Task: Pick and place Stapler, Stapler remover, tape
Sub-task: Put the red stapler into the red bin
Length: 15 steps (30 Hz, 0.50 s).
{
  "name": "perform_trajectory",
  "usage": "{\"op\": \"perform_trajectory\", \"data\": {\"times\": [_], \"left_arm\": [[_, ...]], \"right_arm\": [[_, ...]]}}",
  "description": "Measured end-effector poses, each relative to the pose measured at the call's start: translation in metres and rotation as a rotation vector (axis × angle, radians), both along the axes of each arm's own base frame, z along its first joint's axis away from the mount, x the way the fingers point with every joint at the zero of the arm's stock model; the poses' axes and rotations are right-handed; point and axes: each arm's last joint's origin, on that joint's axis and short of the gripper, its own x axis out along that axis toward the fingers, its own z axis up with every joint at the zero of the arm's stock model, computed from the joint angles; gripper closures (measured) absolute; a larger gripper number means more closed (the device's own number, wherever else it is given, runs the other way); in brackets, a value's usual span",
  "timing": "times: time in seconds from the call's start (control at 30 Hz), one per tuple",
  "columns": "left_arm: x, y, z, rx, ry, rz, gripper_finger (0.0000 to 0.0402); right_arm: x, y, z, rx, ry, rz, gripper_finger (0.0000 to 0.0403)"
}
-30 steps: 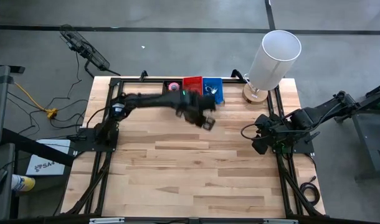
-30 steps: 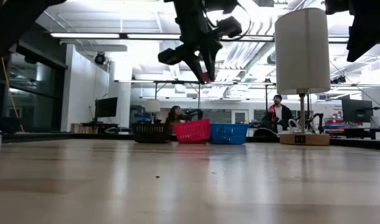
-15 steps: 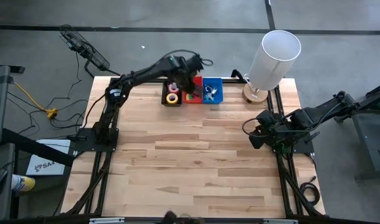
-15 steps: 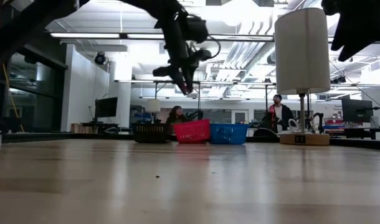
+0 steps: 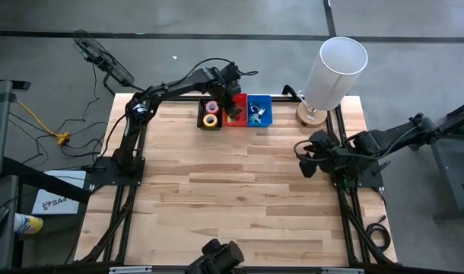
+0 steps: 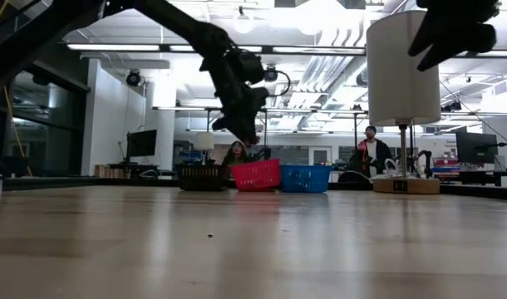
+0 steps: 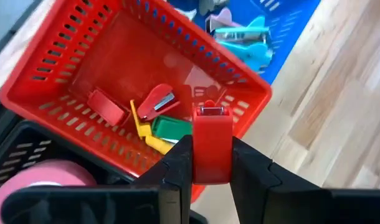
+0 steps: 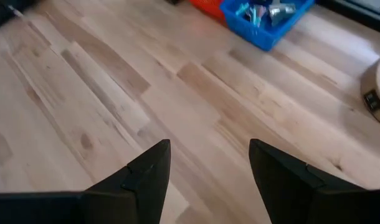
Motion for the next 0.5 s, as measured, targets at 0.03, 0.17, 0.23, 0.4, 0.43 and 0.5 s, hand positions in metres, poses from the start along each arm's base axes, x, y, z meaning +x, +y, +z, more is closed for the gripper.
{"op": "perform_trajectory", "data": {"times": [0.03, 0.17, 0.23, 0.4, 0.43, 0.5], "left_arm": [[-0.002, 0.002, -0.003, -0.009, -0.006, -0.020, 0.0325], [-0.007, 0.005, -0.014, -0.001, 0.007, -0.099, 0.0325], [-0.008, 0.005, -0.018, 0.023, 0.008, -0.158, 0.0325], [-0.006, 0.005, -0.021, 0.082, 0.000, -0.247, 0.0325], [-0.006, 0.006, -0.021, 0.090, -0.004, -0.253, 0.0325], [-0.006, 0.006, -0.020, 0.096, -0.009, -0.255, 0.0325]], "right_arm": [[0.002, -0.001, 0.001, -0.006, -0.009, 0.003, 0.0194], [0.008, -0.005, 0.005, -0.050, -0.043, 0.041, 0.0194], [0.011, -0.006, 0.007, -0.076, -0.064, 0.061, 0.0194], [0.018, -0.010, 0.012, -0.107, -0.112, 0.076, 0.0194], [0.018, -0.011, 0.012, -0.110, -0.118, 0.074, 0.0194], [0.020, -0.012, 0.013, -0.107, -0.133, 0.069, 0.0194]]}}
